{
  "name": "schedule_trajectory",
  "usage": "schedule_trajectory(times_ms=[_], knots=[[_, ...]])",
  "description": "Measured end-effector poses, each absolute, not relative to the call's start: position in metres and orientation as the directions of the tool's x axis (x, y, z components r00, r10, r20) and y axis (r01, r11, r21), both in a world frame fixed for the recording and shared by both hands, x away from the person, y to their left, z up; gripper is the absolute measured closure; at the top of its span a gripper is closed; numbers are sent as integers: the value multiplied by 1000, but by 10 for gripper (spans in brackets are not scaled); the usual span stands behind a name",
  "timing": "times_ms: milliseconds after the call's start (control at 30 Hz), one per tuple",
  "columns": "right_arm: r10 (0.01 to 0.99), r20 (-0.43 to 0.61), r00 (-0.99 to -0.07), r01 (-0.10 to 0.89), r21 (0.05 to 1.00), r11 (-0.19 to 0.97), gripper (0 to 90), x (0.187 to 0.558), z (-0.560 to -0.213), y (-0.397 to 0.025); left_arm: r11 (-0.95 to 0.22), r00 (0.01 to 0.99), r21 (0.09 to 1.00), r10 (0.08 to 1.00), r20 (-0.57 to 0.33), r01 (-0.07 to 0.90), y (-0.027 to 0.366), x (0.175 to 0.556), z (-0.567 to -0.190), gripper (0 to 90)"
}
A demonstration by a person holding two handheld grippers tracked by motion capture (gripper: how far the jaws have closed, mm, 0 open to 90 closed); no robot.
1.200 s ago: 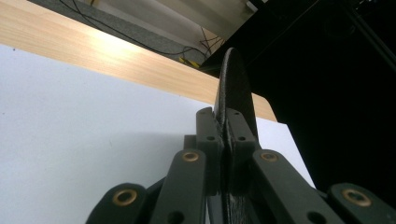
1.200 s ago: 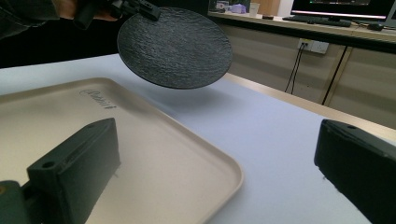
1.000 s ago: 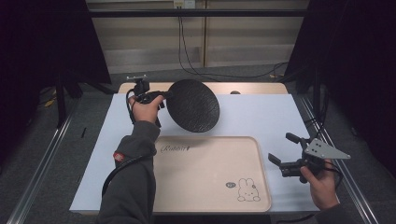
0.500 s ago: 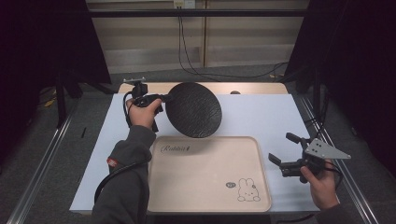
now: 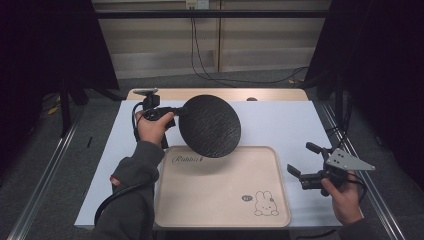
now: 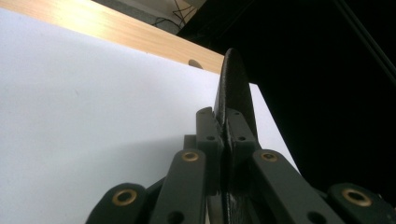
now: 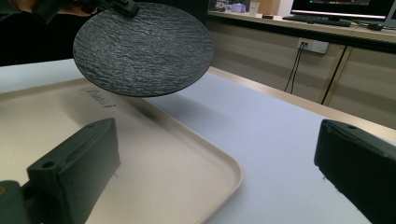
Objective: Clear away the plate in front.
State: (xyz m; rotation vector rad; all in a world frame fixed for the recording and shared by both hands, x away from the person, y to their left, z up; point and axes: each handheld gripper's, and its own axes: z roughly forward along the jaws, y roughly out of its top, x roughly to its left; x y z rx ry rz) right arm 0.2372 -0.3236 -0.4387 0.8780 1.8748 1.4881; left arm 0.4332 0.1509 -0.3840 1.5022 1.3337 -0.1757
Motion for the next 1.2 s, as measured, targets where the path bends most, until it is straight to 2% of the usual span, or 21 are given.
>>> schedule_trajectory(times_ms=[1200], knots=[[790, -48, -612, 130, 979, 159, 0, 237, -438, -325, 52, 462, 578, 545, -700, 814, 136, 388, -397, 863]])
